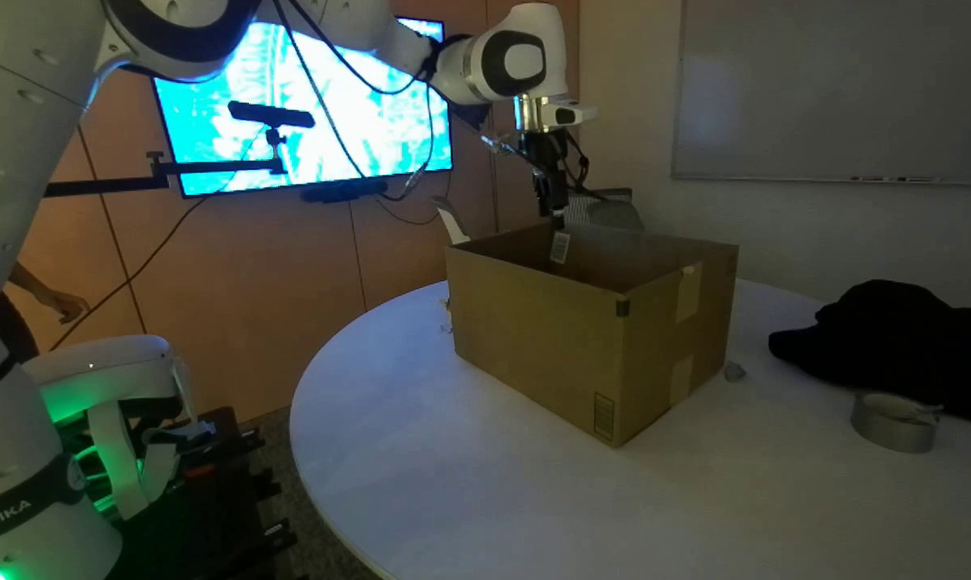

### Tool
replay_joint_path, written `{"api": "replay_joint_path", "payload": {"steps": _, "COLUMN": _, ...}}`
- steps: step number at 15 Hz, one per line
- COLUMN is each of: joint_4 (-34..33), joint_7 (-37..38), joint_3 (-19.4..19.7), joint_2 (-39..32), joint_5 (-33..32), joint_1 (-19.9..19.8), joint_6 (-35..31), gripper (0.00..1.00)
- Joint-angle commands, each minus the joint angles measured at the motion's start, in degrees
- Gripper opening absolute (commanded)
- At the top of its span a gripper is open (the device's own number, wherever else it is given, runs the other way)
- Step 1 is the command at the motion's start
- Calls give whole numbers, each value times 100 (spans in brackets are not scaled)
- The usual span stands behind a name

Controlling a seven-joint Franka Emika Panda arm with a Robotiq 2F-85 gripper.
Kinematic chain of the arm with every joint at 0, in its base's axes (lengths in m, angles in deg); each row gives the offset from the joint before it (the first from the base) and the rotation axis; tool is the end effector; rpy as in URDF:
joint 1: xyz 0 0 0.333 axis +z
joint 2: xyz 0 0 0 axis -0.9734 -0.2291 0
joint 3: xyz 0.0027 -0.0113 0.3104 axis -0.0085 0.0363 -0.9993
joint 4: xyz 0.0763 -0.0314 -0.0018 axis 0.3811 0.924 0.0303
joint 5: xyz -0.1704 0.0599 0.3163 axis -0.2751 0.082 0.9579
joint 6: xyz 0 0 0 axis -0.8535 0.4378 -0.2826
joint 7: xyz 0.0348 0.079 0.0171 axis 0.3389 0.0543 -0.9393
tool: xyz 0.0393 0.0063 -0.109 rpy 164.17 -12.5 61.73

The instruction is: Put the marker on the green towel then wrap the marker in the towel and put it in the box

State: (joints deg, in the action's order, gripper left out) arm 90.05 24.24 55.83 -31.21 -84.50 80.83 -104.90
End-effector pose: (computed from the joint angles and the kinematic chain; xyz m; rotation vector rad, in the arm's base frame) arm 0.7059 0.0384 0.4289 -3.0058 0.7044 -0.2047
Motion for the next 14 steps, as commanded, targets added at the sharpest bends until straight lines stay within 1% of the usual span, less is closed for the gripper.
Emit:
{"api": "replay_joint_path", "payload": {"steps": 1, "joint_4": 1277, "joint_7": -514, "joint_3": -43, "joint_2": 1326, "joint_5": 148, "joint_1": -70, "joint_6": 231, "gripper": 100}}
{"api": "replay_joint_path", "payload": {"steps": 6, "joint_4": 2643, "joint_7": -1088, "joint_3": -77, "joint_2": 2781, "joint_5": 227, "joint_1": -142, "joint_6": 1124, "gripper": 100}}
{"api": "replay_joint_path", "payload": {"steps": 8, "joint_4": 3251, "joint_7": -1273, "joint_3": -70, "joint_2": 3365, "joint_5": 272, "joint_1": -171, "joint_6": 1315, "gripper": 100}}
{"api": "replay_joint_path", "payload": {"steps": 11, "joint_4": 4203, "joint_7": -1459, "joint_3": -55, "joint_2": 4175, "joint_5": 306, "joint_1": -226, "joint_6": 1330, "gripper": 100}}
{"api": "replay_joint_path", "payload": {"steps": 14, "joint_4": 5206, "joint_7": -1690, "joint_3": -19, "joint_2": 4935, "joint_5": 378, "joint_1": -309, "joint_6": 1087, "gripper": 100}}
